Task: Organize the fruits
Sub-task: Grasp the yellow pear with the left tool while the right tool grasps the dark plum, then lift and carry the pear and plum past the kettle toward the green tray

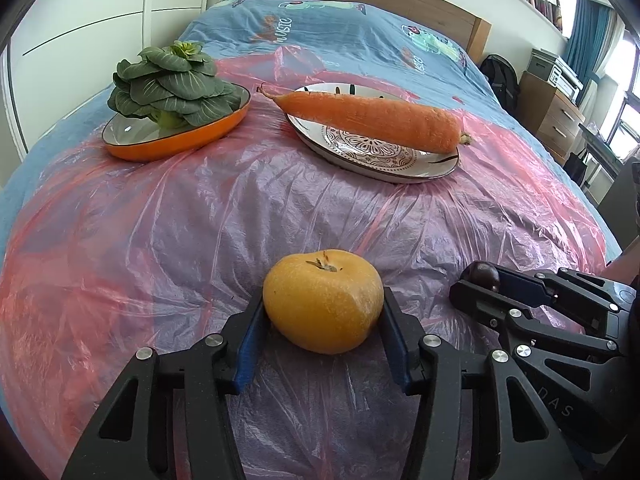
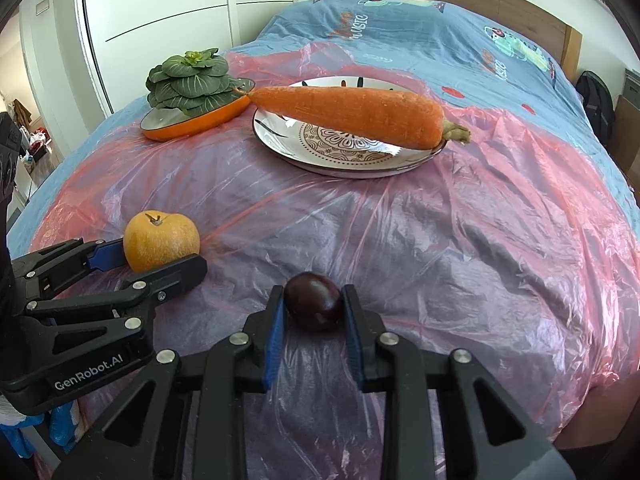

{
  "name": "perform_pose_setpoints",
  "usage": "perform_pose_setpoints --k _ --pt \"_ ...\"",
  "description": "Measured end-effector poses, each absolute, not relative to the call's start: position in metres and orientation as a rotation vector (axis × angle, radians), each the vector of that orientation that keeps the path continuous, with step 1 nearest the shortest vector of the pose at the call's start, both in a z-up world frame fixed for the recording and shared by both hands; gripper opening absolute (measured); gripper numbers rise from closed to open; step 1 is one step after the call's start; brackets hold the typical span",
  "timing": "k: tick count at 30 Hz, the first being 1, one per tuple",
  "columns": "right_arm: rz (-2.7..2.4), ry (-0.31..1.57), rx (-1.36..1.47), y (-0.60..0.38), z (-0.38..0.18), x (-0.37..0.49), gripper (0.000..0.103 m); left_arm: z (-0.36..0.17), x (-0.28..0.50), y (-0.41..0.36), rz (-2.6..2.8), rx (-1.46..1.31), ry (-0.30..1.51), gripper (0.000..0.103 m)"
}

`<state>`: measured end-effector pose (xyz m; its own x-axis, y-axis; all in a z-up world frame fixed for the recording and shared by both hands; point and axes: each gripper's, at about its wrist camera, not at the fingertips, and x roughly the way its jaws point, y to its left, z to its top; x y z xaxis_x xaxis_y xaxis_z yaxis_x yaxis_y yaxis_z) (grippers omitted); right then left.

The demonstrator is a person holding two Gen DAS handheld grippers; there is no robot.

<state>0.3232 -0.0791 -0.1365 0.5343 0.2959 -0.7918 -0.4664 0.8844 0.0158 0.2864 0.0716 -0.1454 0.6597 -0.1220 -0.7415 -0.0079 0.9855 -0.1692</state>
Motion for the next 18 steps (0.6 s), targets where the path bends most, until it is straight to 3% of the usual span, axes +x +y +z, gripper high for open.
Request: perform_pose_setpoints --k 18 --pt "0.455 0.896 -0.204 -0.0803 -0.1361 0.3225 0.049 -0.1415 0.2834 0.07 -0.066 -0.15 0.842 0.046"
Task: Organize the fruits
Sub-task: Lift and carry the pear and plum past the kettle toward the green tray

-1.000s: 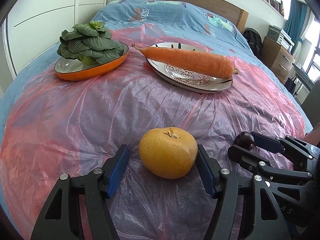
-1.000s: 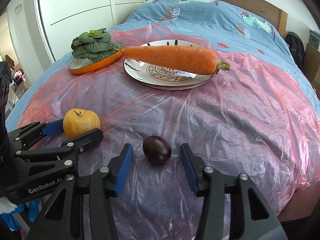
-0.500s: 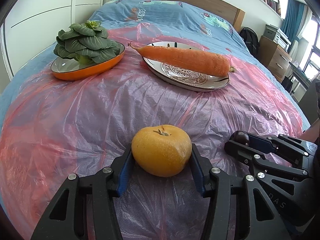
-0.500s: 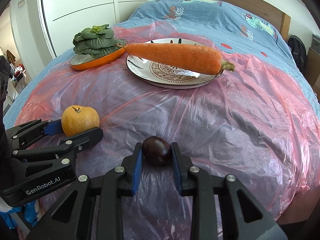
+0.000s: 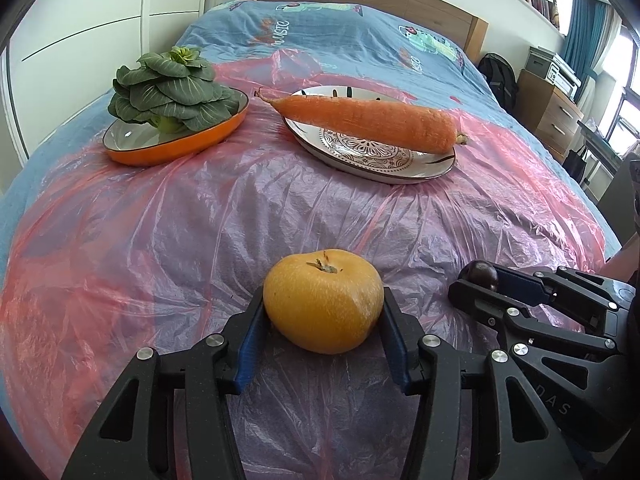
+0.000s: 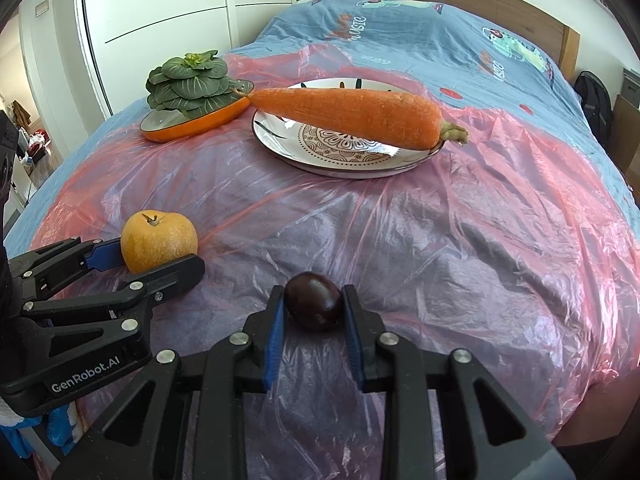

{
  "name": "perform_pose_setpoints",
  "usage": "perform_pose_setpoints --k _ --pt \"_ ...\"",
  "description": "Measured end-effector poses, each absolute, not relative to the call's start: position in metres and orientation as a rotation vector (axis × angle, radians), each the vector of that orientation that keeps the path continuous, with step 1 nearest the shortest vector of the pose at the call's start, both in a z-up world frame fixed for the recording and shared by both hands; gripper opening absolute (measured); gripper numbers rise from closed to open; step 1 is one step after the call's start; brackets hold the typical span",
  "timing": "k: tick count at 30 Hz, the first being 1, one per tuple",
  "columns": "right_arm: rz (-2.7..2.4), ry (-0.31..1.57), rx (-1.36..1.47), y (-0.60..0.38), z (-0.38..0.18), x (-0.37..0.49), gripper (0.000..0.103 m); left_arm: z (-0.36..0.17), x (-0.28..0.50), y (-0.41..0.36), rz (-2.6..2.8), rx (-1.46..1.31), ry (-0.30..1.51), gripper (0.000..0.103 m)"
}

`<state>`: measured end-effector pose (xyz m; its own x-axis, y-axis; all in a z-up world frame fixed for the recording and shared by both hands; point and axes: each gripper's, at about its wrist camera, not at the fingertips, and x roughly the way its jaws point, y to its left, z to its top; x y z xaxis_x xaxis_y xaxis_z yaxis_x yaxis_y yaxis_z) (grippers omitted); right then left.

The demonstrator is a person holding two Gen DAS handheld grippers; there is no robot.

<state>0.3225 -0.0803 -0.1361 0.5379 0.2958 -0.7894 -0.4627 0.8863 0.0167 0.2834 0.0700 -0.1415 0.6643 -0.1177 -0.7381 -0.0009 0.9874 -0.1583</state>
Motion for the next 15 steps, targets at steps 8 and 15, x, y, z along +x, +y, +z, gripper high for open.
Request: perform_pose_setpoints --k 8,15 --pt "0.449 0.892 -0.208 -0.081 -0.129 0.318 0.049 -0.136 0.282 0.069 -0.077 -0.159 0.842 0.046" --pt "0.44 0.882 -0.211 -0.084 -0.115 0.306 0.049 -0.121 0.276 0.059 -0.095 -0.14 0.813 0.046"
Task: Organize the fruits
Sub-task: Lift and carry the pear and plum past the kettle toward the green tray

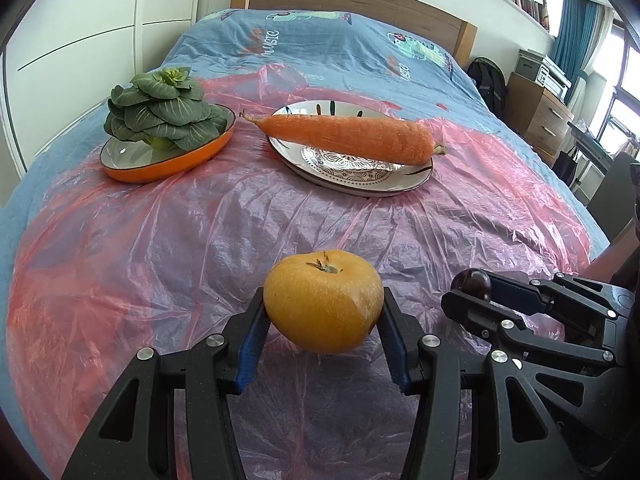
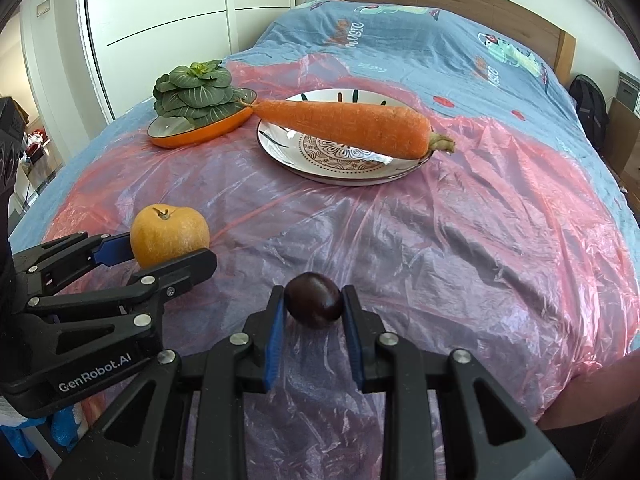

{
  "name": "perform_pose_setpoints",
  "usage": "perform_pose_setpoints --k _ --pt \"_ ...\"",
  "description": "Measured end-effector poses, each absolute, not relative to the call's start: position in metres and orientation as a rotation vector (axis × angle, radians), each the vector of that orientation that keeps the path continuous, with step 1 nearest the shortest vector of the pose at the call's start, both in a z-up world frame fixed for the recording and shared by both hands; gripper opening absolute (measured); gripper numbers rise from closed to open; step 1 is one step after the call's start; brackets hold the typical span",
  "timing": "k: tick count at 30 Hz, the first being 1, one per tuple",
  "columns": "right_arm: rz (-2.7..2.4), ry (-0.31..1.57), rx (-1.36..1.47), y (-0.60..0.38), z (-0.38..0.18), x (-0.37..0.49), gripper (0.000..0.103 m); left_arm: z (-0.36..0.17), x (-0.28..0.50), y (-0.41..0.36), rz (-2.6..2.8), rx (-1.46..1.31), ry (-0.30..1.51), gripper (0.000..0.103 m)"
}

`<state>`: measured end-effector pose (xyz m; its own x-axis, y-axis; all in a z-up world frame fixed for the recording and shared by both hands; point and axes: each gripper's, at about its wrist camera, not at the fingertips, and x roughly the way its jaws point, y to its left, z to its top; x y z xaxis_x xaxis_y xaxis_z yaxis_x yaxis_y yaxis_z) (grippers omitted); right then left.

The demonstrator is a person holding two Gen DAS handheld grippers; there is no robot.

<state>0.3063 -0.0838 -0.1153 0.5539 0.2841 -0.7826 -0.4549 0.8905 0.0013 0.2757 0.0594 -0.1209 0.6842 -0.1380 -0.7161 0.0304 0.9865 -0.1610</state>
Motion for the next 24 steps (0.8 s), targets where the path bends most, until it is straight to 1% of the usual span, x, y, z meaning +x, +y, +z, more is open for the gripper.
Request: perform_pose_setpoints --k 12,24 --pt "0.4 0.888 -0.198 -0.112 -0.094 0.257 0.049 -0.088 0.257 0.053 -0.062 -0.072 0.74 0.046" --pt "0.319 0.921 -0.131 -0.188 -0.081 0.168 0.049 -0.066 0.204 -0.016 -0.164 0.051 0.702 0.046"
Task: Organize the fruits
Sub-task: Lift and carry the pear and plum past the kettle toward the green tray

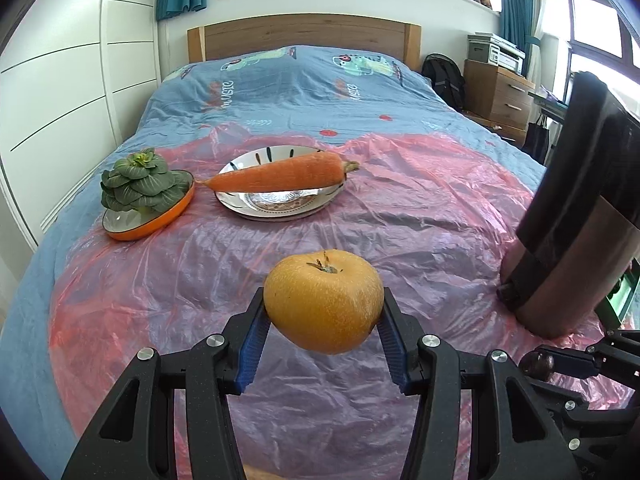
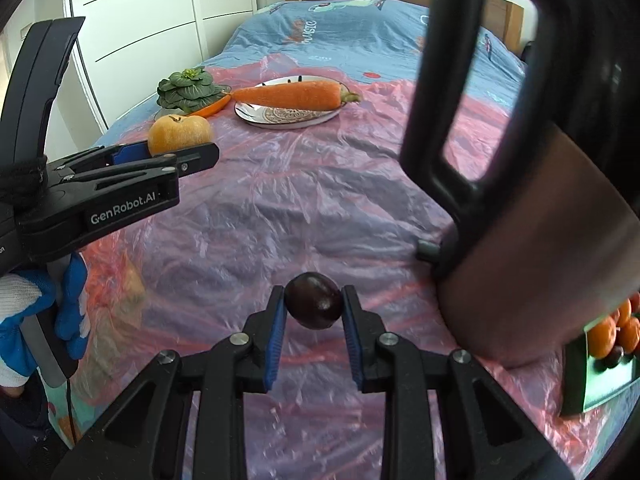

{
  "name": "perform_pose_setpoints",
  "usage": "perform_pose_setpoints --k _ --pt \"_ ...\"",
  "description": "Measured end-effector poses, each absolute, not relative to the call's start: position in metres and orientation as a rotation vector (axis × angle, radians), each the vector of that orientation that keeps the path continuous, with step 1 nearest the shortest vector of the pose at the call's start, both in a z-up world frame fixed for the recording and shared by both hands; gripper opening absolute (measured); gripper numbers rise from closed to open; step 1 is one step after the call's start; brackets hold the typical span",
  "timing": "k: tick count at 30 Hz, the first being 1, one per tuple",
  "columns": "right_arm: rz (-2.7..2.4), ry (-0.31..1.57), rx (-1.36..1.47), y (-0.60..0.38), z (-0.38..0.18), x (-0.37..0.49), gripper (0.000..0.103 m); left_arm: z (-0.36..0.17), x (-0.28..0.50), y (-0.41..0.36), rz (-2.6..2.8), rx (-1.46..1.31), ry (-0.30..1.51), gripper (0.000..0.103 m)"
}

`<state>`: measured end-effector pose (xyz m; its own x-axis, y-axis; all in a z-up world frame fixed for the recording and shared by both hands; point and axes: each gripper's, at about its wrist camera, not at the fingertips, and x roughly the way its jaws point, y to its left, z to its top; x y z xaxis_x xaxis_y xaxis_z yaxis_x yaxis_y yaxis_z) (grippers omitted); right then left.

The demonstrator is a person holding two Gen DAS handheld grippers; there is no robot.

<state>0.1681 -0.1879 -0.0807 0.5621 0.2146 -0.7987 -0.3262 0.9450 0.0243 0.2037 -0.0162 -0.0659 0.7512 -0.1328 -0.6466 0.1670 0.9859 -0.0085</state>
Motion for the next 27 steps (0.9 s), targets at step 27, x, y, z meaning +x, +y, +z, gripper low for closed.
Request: perform_pose_setpoints --k 27 --pt "-0.017 0.815 0.072 -0.442 -0.037 0.086 0.049 -0.045 0.065 -0.248 -0.661 0.165 0.789 0.046"
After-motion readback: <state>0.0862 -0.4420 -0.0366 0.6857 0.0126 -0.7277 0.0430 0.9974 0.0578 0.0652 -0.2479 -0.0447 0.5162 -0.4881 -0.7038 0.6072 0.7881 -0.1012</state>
